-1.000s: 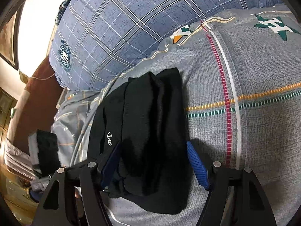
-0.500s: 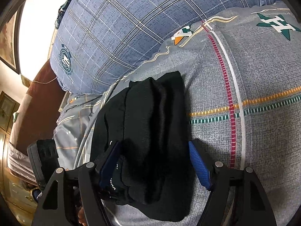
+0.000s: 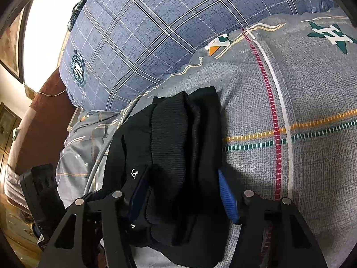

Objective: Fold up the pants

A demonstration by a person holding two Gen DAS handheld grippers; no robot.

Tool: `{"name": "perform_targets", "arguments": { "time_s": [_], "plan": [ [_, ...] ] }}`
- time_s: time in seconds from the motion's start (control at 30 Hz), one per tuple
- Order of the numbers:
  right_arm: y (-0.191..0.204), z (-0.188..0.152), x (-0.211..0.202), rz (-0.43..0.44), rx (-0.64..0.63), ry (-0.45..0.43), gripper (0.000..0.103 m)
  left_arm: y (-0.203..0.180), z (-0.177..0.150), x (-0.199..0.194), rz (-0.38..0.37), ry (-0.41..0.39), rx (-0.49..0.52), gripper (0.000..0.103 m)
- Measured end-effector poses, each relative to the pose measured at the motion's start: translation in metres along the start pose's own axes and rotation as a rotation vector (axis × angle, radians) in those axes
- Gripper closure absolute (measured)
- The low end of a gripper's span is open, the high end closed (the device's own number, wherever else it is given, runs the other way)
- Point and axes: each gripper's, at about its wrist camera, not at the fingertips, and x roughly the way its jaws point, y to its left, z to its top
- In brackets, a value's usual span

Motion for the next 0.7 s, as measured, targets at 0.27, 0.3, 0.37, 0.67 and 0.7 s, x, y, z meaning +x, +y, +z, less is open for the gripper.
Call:
{"name": "perform_targets", "arguments": {
  "time_s": [0.27, 0.3, 0.37, 0.67, 0.7],
  "plan": [
    [-0.001, 0.0, 0.001, 0.023, 0.008, -0.001, 0.052, 0.006, 0.0, 0.005, -0.094, -0.003, -0.04, 0.01],
    [0.0, 0.0, 0.001, 0.026, 0.004, -0.003, 0.053, 0.005, 0.0, 0.004, -0.097, -0.007, -0.039, 0.014],
    [0.006, 0.0, -0.001, 0.021, -0.025, -0.01, 0.061, 0.004, 0.0, 0.001, -0.094, -0.021, -0.035, 0.024],
    [0.028, -0.001, -0.011, -0.006, -0.113, -0.059, 0.067, 0.009, 0.004, -0.011, -0.098, -0.053, -0.034, 0.048],
    [0.032, -0.002, -0.013, -0.008, -0.132, -0.068, 0.068, 0.009, 0.004, -0.014, -0.097, -0.059, -0.031, 0.048]
  ]
}}
